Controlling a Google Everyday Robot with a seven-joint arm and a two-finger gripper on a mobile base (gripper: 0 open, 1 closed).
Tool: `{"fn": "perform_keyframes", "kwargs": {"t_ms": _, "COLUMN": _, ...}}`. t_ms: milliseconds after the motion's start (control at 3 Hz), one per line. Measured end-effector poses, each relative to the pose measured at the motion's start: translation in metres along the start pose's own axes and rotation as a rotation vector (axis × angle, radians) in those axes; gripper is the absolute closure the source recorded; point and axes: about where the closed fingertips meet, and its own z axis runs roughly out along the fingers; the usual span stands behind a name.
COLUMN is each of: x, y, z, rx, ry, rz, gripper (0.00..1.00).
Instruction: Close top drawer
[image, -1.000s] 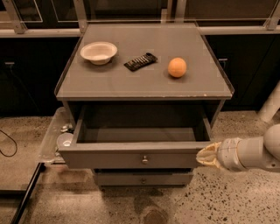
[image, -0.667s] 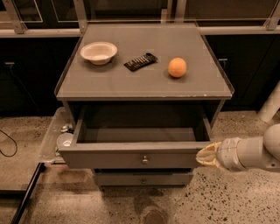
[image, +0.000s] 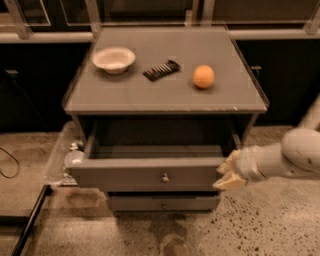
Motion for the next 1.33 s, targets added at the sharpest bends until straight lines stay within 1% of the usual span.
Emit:
{"fn": "perform_keyframes", "kwargs": {"t_ms": 333, "x": 0.0, "y": 0.004, "z": -0.001, "rx": 0.0, "ry": 0.0, "rz": 0.0, "gripper": 0.14}}
{"fn": "perform_keyframes", "kwargs": {"t_ms": 667, "x": -0.009, "y": -0.035, "z": 0.012, "rx": 0.023, "ry": 0.019, "rz": -0.018, "gripper": 0.16}}
{"fn": "perform_keyframes", "kwargs": {"t_ms": 1000, "x": -0.009, "y": -0.032, "z": 0.011, "rx": 0.023, "ry": 0.019, "rz": -0.019, "gripper": 0.0}}
{"fn": "perform_keyframes", "kwargs": {"t_ms": 1333, "x": -0.009, "y": -0.032, "z": 0.01, "rx": 0.022, "ry": 0.019, "rz": -0.019, "gripper": 0.0}}
